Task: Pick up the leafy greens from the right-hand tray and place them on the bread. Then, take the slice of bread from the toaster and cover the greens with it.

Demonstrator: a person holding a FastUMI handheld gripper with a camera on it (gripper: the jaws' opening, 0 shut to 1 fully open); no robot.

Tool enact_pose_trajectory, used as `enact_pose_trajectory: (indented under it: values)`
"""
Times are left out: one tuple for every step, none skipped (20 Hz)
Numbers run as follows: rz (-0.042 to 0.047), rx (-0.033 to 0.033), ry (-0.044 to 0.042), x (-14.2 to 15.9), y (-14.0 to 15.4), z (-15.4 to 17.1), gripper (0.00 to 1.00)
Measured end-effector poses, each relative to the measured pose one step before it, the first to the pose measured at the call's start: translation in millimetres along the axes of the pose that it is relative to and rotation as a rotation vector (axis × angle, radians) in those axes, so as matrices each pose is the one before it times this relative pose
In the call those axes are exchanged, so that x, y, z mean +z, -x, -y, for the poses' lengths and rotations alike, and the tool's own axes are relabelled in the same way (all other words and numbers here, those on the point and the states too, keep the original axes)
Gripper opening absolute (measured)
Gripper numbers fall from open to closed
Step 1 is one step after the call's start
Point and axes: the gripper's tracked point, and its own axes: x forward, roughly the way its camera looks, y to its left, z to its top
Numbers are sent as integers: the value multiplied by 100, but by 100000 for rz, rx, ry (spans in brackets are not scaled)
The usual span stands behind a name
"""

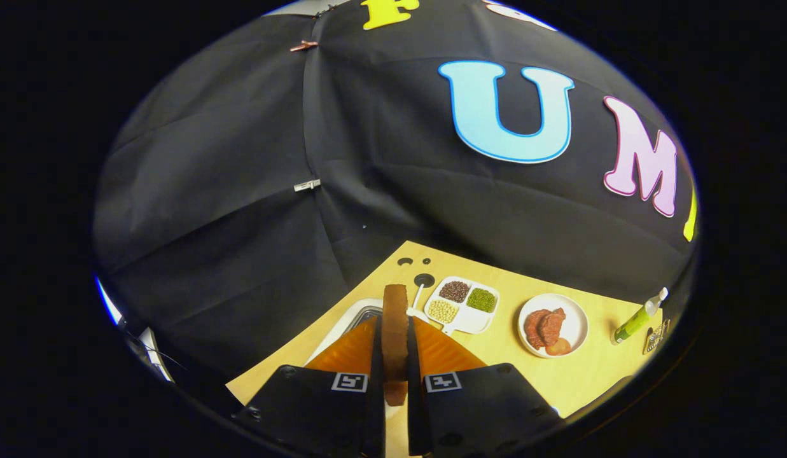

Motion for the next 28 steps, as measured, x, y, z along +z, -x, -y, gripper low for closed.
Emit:
enact_pose_trajectory:
  values:
    - [925,-1078,-1334,396,605,1015,18]
    - [929,-1166,-776,262,545,953,18]
    - [614,-1340,-364,150,500,1176,18]
    - [123,-1315,-390,-5,487,1051,18]
    - [-231,-585,-946,-171,486,1063,18]
    - [-917,-215,-1394,-433,414,825,18]
    - [-1179,-244,-2053,-613,418,949,18]
    - [-946,242,-1969,-650,428,854,18]
    - [-757,-526,-1395,-649,437,1096,18]
    - [-394,-880,-831,-772,374,1176,18]
    - [-703,-1089,-624,-840,365,1223,18]
    - [-938,-1243,-903,-1076,478,1147,18]
    - [-1272,-1600,-1810,-1223,432,1153,18]
    - [-1536,-413,-2416,-1358,467,668,18]
    - [-1886,60,-2093,-1537,261,619,18]
    - [-2427,-54,-1371,-1659,67,567,18]
    - [-2480,-364,-830,-1482,-10,725,18]
    - [-1579,-813,-864,-1270,104,724,18]
    - [-1107,-783,-1053,-1126,-25,691,18]
    - [-1225,-660,-1309,-1114,-46,631,18]
    - [-1398,-304,-1350,-1018,-120,721,18]
    - [-743,-463,-1688,-752,-151,711,18]
    - [-314,-66,-1802,-508,-122,676,18]
    - [-179,-34,-1984,-524,-164,614,18]
    - [305,449,-2614,-217,-343,622,18]
    - [-101,598,-3084,-341,-420,584,18]
    - [-912,606,-3378,-375,-319,489,18]
    - [-484,148,-3492,-111,-245,572,18]
